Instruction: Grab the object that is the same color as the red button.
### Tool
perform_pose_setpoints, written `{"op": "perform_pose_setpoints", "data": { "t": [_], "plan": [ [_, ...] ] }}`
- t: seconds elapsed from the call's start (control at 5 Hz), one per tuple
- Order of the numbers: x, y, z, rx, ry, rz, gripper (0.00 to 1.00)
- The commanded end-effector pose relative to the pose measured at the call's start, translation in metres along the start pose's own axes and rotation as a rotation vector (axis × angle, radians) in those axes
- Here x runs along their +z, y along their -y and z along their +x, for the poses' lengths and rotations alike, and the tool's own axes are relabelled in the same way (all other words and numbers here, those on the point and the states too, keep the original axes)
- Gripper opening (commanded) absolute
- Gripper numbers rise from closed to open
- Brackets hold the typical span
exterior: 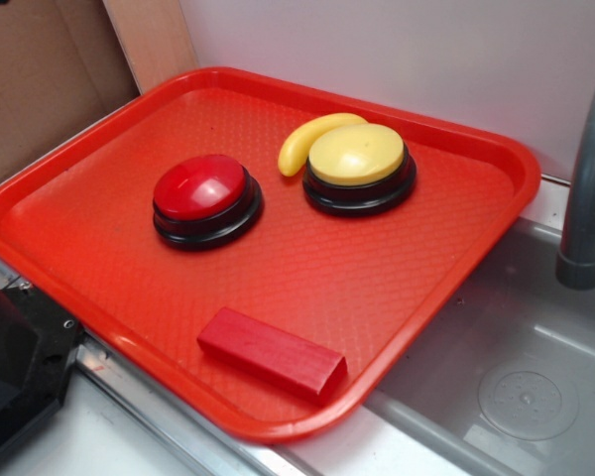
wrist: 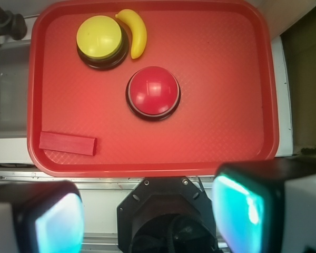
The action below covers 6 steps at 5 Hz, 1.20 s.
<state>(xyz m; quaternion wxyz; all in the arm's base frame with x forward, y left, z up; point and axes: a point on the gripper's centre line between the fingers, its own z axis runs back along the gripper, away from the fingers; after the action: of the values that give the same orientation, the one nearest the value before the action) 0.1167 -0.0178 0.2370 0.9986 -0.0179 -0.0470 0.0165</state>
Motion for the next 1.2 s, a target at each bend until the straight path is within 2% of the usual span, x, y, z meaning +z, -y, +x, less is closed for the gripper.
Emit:
{"op": "perform_pose_setpoints", "data": {
  "t": [0.0,0.4,0.6,1.0],
  "plan": [
    [0.0,0.0,0.0,0.0,0.0,0.0,1.0],
    [-0.021,0.031,0.018,-0.44,0.038,-0.04,1.0],
    [-0.036,0.054,0.026,-0.684,0.077,-0.125,1.0],
    [-0.099,0.113,0.042,-1.189,0.117,-0.145,1.0]
  ]
}}
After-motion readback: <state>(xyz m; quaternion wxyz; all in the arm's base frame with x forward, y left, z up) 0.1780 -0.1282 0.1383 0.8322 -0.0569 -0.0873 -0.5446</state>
